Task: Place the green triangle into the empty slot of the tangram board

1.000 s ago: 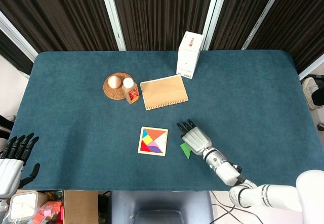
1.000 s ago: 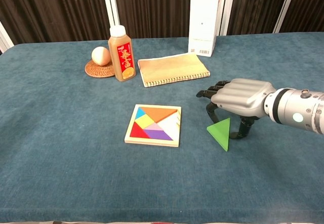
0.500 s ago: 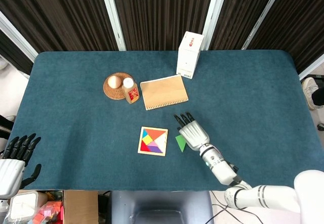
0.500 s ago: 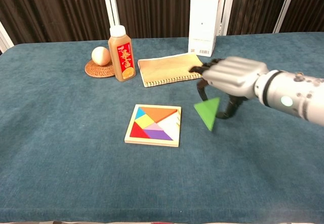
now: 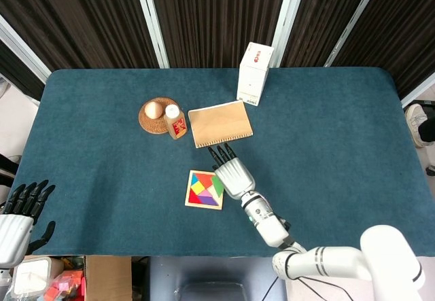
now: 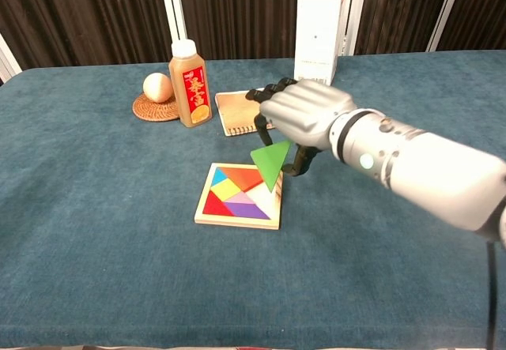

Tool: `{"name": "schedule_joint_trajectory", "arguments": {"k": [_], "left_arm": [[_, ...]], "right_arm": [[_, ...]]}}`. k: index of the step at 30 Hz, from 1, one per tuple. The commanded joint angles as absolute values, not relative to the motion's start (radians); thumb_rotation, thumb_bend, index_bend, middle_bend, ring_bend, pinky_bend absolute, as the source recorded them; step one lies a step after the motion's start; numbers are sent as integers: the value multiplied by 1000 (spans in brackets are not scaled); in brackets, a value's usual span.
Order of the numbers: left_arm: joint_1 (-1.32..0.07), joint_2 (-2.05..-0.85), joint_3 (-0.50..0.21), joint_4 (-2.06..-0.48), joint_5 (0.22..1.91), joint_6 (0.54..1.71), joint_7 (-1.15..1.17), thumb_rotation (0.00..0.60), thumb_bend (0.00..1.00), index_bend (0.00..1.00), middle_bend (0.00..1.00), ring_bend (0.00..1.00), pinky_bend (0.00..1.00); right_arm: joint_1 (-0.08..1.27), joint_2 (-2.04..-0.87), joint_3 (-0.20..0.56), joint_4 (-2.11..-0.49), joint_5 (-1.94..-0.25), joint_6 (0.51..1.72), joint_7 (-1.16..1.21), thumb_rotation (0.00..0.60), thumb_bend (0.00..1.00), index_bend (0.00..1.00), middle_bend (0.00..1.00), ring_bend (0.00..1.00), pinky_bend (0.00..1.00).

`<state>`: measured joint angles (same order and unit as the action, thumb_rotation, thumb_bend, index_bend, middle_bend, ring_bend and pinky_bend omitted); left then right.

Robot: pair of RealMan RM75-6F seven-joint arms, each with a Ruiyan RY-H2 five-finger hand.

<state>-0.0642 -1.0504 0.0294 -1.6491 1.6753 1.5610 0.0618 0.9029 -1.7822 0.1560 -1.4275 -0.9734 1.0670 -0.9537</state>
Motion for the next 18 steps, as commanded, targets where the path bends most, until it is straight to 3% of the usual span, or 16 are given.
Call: {"name": "schedule_joint_trajectory", "arguments": {"k": [1, 18], "left_arm": [[-63, -1049, 30, -1649, 1676, 1562, 60, 600, 461, 0, 18, 14, 34], [-57, -1048, 31, -1650, 1681, 1573, 61, 600, 460, 0, 19, 14, 34]], "right_arm": [[912, -1812, 148, -1392, -970, 1070, -976, 600, 435, 752, 106, 0, 0], [926, -1847, 144, -1327, -919, 1026, -1005, 600, 435, 738, 106, 0, 0]]}}
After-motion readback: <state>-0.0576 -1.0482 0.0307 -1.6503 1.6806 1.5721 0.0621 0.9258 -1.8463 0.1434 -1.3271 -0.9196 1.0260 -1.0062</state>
